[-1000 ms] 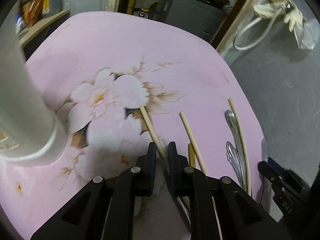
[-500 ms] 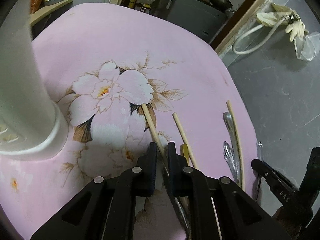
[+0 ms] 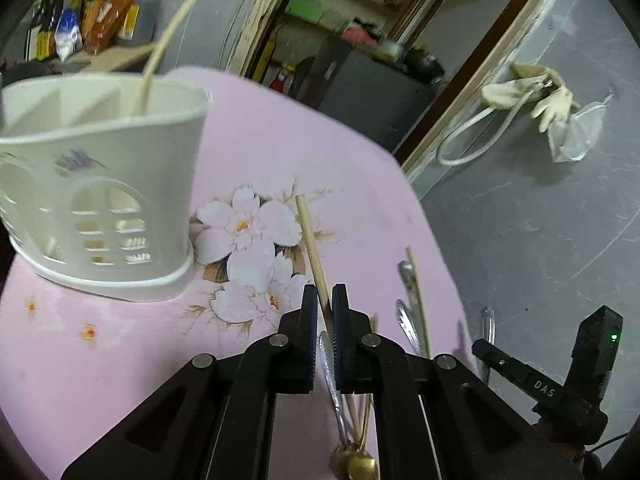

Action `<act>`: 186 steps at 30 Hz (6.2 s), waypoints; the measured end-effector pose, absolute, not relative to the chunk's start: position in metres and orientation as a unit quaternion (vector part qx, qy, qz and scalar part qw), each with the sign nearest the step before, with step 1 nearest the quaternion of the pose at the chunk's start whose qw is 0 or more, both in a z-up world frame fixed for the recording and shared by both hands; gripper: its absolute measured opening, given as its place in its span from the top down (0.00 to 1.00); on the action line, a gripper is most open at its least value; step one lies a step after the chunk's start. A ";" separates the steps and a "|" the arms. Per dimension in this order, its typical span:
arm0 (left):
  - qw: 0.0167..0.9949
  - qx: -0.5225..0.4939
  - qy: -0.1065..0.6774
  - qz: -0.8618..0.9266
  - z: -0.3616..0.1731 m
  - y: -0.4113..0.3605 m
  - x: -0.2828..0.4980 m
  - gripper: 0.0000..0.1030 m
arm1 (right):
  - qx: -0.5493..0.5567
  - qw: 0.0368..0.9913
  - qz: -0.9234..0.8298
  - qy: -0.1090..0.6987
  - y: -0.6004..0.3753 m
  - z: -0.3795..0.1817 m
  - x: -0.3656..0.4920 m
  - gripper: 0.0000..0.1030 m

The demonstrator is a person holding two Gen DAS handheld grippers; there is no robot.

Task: Organize utensils
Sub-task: 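Carry the chopstick with the left tool while the right tool carries the fork to the caddy, then open both tools to drop the chopstick and fork into the caddy, then move both tools back toward the remaining utensils on the tablecloth, then grasp a silver knife with the left tool while the right tool grasps a wooden chopstick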

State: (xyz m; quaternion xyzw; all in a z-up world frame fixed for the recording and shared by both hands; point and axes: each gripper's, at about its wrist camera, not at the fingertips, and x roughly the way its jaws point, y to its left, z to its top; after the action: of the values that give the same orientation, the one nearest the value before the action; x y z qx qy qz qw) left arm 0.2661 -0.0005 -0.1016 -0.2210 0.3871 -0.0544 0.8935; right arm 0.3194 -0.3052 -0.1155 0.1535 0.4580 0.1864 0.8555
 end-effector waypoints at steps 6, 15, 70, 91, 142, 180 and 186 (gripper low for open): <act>0.909 -0.212 0.355 -0.046 -0.082 0.003 0.242 0.97 | 0.144 0.873 0.201 0.420 -0.294 -0.098 0.304 1.00; 0.930 -0.183 0.318 -0.036 -0.045 0.004 0.232 0.98 | 0.130 0.893 0.228 0.365 -0.260 -0.065 0.295 1.00; 0.961 -0.097 0.258 0.011 -0.006 0.205 0.249 0.98 | -0.004 0.925 0.268 0.268 -0.007 -0.007 0.319 1.00; 0.933 -0.131 0.334 -0.016 -0.037 0.209 0.262 0.85 | 0.022 0.909 0.278 0.310 -0.010 -0.028 0.324 0.90; 0.974 -0.043 0.221 -0.006 -0.004 0.020 0.232 0.15 | 0.051 0.969 0.122 0.208 -0.260 0.001 0.282 0.00; 0.860 -0.079 0.501 -0.059 -0.165 -0.047 0.278 0.78 | 0.003 0.864 0.240 0.442 -0.262 -0.143 0.341 0.65; 0.858 -0.067 0.507 -0.057 -0.169 -0.053 0.285 0.86 | -0.021 0.862 0.222 0.456 -0.261 -0.143 0.346 0.81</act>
State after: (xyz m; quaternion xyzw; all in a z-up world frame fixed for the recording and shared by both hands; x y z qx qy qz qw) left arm 0.2849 -0.0530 -0.1694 -0.0670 0.5069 -0.0567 0.8575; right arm 0.3455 -0.2613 -0.1428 -0.0215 0.4559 0.2223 0.8616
